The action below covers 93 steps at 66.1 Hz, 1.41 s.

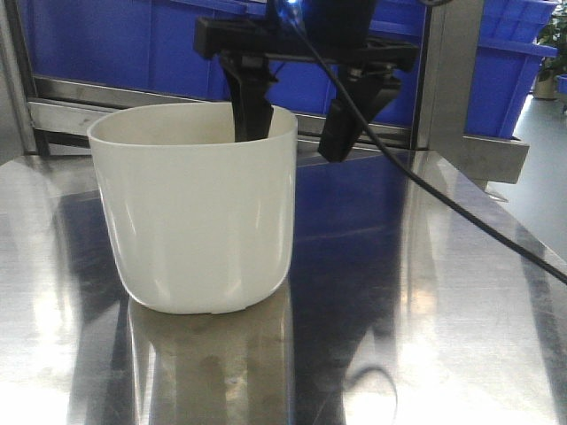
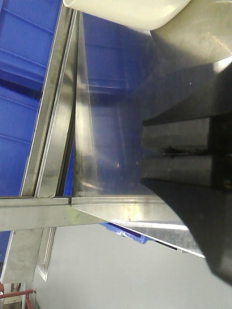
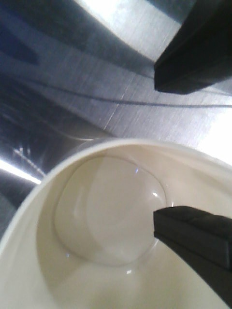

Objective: Move white bin to right shelf second layer
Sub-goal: 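Lower the right gripper into the white bin's rim, then close the right gripper on the bin rim and lift it off the table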

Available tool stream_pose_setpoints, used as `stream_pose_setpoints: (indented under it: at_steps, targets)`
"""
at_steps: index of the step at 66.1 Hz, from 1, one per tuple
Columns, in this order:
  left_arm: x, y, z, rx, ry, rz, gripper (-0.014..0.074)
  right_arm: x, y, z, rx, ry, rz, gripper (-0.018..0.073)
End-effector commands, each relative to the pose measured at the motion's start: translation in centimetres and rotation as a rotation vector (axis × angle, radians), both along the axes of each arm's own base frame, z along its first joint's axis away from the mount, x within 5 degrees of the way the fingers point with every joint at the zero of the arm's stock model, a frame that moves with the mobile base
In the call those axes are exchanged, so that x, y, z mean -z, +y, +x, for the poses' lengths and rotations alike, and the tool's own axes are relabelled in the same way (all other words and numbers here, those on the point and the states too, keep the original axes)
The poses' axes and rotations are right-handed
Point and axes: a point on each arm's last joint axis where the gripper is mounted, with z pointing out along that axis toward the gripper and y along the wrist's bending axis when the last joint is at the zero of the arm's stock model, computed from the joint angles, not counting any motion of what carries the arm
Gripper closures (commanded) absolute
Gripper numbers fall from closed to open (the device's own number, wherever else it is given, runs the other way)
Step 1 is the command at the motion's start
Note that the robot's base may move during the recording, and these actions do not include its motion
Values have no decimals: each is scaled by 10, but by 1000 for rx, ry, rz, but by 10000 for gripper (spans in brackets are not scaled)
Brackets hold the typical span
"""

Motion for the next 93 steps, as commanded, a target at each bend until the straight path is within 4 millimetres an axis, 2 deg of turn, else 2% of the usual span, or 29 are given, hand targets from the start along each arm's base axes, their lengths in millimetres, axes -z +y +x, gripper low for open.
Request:
stream_pose_setpoints:
  at_steps: [1, 16, 21, 28, 36, 40, 44, 54, 64, 74, 86, 93]
  targets:
    - [0, 0, 0, 0, -76, -24, 512, -23, -2, -2, -6, -49, 50, -32]
    - [0, 0, 0, 0, -76, -24, 512, -10, 2, 3, -6, -23, 29, -27]
    - [0, 0, 0, 0, -76, -24, 512, -5, 3, 4, -4, -15, 22, 29]
    - [0, 0, 0, 0, -76, -24, 512, -3, 3, 6, -4, -16, 19, 219]
    - [0, 0, 0, 0, -76, -24, 512, -7, 2, 10, -7, -84, 14, 522]
    - [0, 0, 0, 0, -76, -24, 512, -11, -1, 12, -14, -131, -8, 487]
    - [0, 0, 0, 0, -76, -24, 512, -17, -6, 13, -21, -177, -37, 497]
    - [0, 0, 0, 0, -76, -24, 512, -48, -18, 5, -22, -282, -31, 508]
    - [0, 0, 0, 0, -76, -24, 512, -93, -37, -15, -10, -425, 67, 508]
    - [0, 0, 0, 0, -76, -24, 512, -122, -69, -42, 19, -553, 157, 508]
    - [0, 0, 0, 0, -76, -24, 512, -125, -117, -76, 113, -607, 200, 507]
    - [0, 0, 0, 0, -76, -24, 512, -116, -148, -97, 177, -609, 188, 507]
